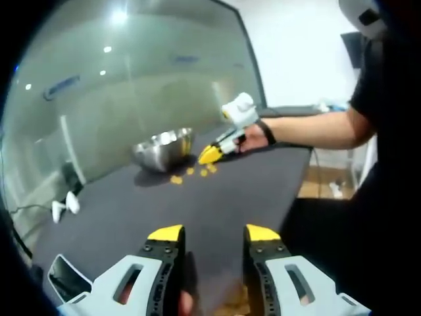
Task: Pick up the QQ candy scattered on the table and place it into the stainless steel bowl on the table
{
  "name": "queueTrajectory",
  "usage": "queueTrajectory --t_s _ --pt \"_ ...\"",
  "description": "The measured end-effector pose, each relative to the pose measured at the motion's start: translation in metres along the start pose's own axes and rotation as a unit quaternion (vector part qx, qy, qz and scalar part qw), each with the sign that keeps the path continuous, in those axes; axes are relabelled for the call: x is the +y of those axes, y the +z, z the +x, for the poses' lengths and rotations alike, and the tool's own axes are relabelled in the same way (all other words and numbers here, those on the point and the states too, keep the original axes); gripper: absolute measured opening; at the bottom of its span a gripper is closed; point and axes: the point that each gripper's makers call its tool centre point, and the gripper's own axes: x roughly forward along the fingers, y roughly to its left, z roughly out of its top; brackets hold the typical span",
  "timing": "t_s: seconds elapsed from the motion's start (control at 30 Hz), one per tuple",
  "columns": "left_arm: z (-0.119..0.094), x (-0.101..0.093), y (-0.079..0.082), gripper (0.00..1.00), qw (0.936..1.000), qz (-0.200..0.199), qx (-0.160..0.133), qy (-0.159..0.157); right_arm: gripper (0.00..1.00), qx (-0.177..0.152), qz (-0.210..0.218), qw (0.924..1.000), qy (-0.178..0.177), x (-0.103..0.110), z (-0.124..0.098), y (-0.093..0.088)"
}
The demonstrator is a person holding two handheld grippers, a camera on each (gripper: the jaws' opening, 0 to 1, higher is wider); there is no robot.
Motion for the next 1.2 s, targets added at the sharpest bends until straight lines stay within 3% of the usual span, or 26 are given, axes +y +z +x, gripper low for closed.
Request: queueTrajectory --t_s 0.17,0.57,0.7,0.9,1.2 --pt "-0.001 0.000 0.004 0.37 1.0000 -0.002 -0.005 -0.003 0.09 -0.015 0.019 0.9997 0.004 0.008 -0.020 0.009" --pt "0.003 -0.006 0.008 0.37 0.9998 0.005 -0.010 -0.013 0.09 -0.045 -0.026 0.9981 -0.034 0.004 -0.059 0.039" --pt "0.002 -0.006 0.006 0.37 0.9999 0.013 -0.004 -0.010 0.09 -0.051 -0.032 0.9972 -0.045 0.003 -0.059 0.048" --pt "-0.009 -0.004 0.016 0.37 0.9996 -0.006 -0.027 -0.010 0.09 -0.054 -0.044 0.9962 -0.053 0.003 -0.052 0.061" --pt "-0.014 -0.001 0.013 0.37 0.9996 -0.011 -0.027 -0.003 0.09 -0.069 -0.075 0.9928 -0.064 -0.006 -0.038 0.096"
